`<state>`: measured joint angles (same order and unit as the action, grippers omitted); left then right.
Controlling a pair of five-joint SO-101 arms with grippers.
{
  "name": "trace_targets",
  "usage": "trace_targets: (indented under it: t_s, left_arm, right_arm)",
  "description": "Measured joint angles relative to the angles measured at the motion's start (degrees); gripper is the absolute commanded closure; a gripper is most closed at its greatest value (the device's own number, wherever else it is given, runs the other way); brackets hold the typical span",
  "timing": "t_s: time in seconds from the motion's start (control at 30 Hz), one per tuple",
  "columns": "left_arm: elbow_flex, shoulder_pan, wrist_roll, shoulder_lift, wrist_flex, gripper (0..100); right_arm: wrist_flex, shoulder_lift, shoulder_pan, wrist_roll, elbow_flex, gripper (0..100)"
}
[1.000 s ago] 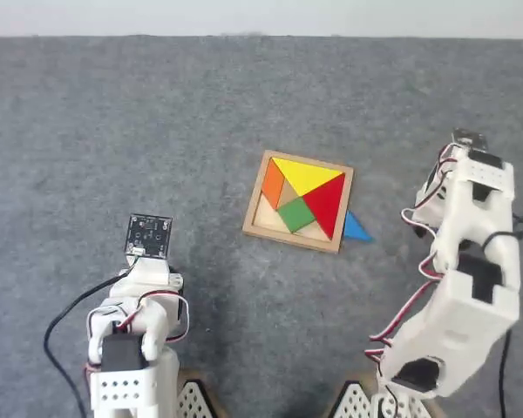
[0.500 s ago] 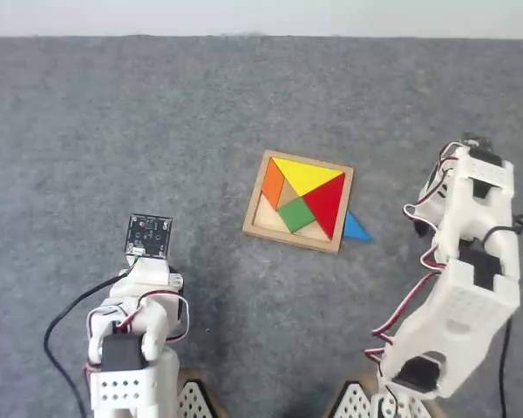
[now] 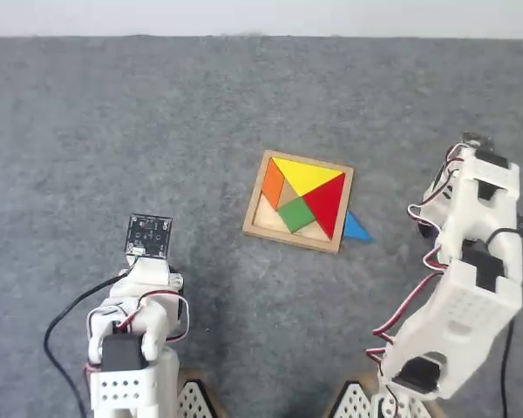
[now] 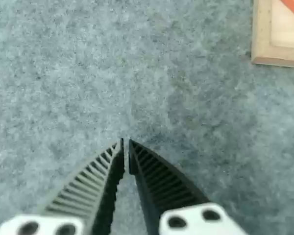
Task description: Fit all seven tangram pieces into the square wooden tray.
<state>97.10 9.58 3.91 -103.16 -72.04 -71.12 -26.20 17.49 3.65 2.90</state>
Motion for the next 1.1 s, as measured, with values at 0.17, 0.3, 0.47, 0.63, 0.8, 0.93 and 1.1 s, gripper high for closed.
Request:
trace_targets:
  t_s: [0.17, 0.3, 0.47, 0.63, 0.8, 0.93, 1.1]
  left_arm:
    - [0.00, 0.00, 0.00, 0.00, 0.00, 98]
    - [0.00, 0.00, 0.00, 0.00, 0.00, 98]
    - [0.00, 0.00, 0.00, 0.00, 0.00, 98]
    - [0.00, 0.00, 0.00, 0.00, 0.00, 98]
    - [0.00, 0.00, 0.00, 0.00, 0.00, 98]
    - [0.00, 0.00, 0.00, 0.00, 0.00, 98]
    - [0.00, 0.00, 0.00, 0.00, 0.00, 98]
  right_arm:
    - [-1.58, 1.32, -2.02, 8.53, 0.09, 81.5]
    - [-5.01, 6.59, -9.14, 12.31, 0.09, 81.2]
    - [-7.74, 14.59, -9.14, 8.26, 0.09, 81.2]
    - [-5.89, 15.30, -6.33, 0.88, 0.97, 81.4]
    - [-5.71, 15.30, -6.42, 0.70, 1.14, 81.5]
    - [-5.71, 15.30, -6.51, 3.25, 1.14, 81.5]
    - [-8.70, 15.30, -6.51, 15.56, 1.14, 81.4]
